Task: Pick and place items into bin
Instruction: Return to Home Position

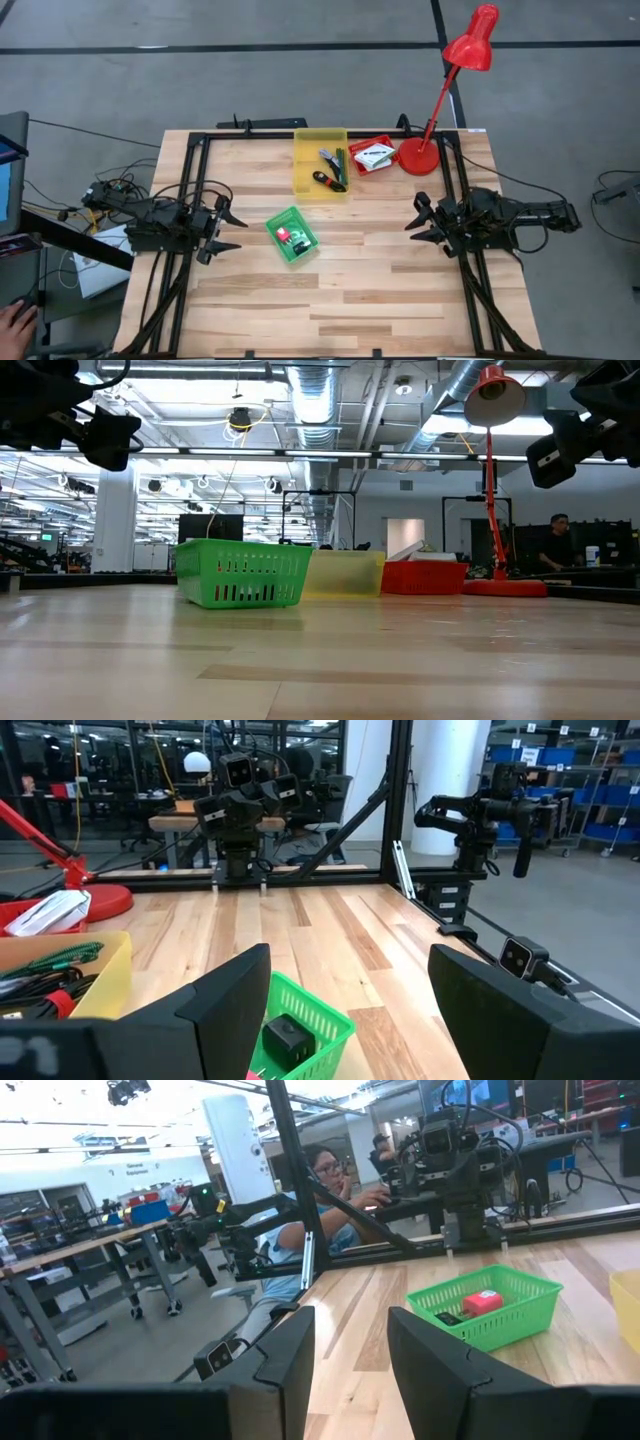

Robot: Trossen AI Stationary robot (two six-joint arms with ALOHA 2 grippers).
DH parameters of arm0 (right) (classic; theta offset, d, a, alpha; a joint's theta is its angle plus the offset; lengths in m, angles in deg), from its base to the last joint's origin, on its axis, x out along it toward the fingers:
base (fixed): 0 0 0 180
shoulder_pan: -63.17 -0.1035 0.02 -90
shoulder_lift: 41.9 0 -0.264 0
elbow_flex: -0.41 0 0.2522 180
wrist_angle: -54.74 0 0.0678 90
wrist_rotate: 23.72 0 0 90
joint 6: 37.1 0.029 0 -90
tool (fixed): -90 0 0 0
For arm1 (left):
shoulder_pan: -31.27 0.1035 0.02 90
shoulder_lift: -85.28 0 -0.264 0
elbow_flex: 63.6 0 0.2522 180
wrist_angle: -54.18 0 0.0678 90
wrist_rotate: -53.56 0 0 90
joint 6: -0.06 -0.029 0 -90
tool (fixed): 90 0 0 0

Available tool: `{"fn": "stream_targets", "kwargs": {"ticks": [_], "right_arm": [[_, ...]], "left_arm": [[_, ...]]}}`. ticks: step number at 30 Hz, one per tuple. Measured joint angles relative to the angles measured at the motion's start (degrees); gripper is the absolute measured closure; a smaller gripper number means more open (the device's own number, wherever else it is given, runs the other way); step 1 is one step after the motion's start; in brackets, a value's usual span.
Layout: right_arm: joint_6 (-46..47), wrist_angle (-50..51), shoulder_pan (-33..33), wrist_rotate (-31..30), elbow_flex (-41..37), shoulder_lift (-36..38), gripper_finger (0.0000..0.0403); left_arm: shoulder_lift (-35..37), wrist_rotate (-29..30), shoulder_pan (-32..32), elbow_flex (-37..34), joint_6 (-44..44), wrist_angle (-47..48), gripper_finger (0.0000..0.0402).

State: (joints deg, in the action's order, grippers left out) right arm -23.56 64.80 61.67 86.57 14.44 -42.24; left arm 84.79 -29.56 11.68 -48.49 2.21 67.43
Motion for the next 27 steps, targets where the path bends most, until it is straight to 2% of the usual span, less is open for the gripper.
{"fn": "stream_targets", "kwargs": {"ticks": [27], "right_arm": [[0.0, 0.0, 0.0, 0.0, 0.0, 0.0, 0.028]], "left_arm": [[0.0, 0.0, 0.0, 0.0, 0.4, 0.0, 0.0135]]}}
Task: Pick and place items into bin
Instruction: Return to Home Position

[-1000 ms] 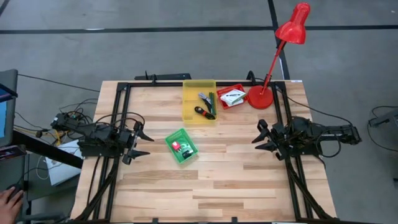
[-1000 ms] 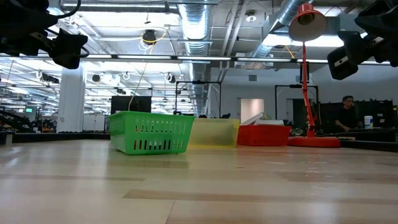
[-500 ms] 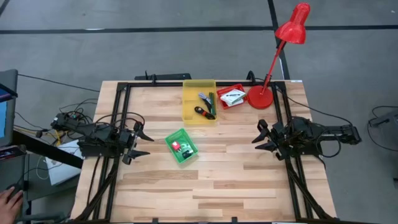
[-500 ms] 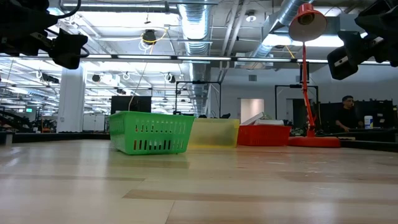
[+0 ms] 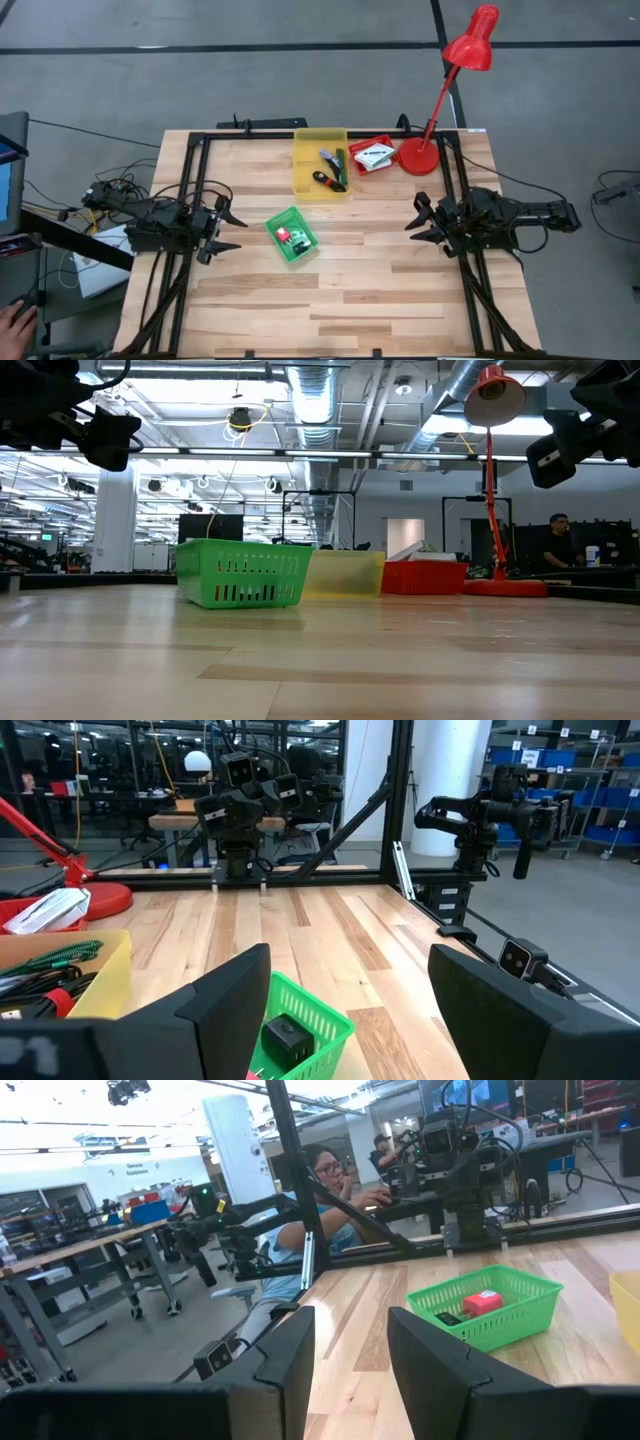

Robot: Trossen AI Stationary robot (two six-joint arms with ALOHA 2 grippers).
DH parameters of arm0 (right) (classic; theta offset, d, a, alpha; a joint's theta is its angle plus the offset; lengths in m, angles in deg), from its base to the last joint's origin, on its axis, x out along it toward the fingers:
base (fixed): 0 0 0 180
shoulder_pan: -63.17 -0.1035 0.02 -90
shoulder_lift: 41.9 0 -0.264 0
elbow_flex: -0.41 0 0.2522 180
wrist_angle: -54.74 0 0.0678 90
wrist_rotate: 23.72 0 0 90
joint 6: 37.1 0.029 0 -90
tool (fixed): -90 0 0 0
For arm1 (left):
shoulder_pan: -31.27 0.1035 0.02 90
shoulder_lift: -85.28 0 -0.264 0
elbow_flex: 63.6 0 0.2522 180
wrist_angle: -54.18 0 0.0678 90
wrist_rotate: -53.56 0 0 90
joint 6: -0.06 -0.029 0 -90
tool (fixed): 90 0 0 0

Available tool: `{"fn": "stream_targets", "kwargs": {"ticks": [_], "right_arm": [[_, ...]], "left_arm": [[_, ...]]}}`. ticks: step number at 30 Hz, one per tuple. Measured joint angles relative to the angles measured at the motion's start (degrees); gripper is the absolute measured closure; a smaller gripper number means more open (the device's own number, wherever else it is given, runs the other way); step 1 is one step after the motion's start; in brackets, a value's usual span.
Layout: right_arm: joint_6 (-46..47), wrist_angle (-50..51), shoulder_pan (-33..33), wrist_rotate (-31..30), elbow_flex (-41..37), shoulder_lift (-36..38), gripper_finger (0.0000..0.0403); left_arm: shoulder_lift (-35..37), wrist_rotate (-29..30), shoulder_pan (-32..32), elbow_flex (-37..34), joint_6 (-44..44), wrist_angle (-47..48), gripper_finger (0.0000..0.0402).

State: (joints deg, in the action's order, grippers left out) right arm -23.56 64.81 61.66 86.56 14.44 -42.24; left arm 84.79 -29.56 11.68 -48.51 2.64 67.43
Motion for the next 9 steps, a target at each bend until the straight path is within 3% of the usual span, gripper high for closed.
{"fn": "stream_targets", "kwargs": {"ticks": [9], "right_arm": [[0.0, 0.0, 0.0, 0.0, 0.0, 0.0, 0.028]], "left_arm": [[0.0, 0.0, 0.0, 0.0, 0.1, 0.0, 0.0135]]}}
